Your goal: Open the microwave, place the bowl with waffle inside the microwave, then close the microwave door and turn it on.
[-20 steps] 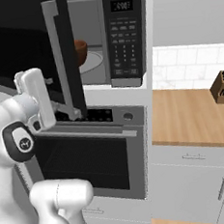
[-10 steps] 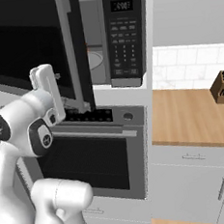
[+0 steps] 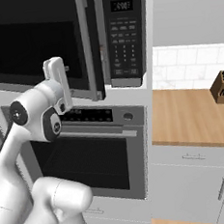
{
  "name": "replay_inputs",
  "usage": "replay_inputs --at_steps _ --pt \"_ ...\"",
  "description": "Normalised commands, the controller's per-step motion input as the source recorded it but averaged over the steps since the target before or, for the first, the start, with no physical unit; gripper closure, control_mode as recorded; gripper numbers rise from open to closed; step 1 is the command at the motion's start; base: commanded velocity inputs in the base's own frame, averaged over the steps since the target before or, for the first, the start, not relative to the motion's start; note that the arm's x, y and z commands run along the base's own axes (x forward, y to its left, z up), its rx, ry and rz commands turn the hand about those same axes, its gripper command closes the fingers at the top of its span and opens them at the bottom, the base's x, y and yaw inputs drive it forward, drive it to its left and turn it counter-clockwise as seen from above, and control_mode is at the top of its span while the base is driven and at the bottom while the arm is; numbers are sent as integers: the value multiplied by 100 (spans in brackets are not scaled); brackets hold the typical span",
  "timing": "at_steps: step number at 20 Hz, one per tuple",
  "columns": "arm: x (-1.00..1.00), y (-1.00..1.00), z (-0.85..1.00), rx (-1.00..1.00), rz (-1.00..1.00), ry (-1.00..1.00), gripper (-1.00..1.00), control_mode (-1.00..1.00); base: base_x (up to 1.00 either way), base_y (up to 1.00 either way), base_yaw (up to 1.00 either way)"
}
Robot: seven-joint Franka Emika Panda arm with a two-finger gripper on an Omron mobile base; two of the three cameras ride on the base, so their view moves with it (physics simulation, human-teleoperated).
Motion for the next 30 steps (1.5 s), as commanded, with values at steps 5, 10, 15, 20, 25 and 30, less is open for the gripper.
replay_inputs --at_steps 5,10,15,20,25,30 --pt "49 0 0 1 0 0 -100 -100 0 0 0" --pt "34 0 0 0 0 1 -100 -100 0 0 0" --pt "27 0 0 0 0 0 -100 -100 0 0 0" --pt "22 0 0 0 0 0 -100 -100 0 0 0" --pt "11 0 0 0 0 0 -100 -100 0 0 0" --pt "-56 -4 18 -4 0 0 -100 -100 0 0 0"
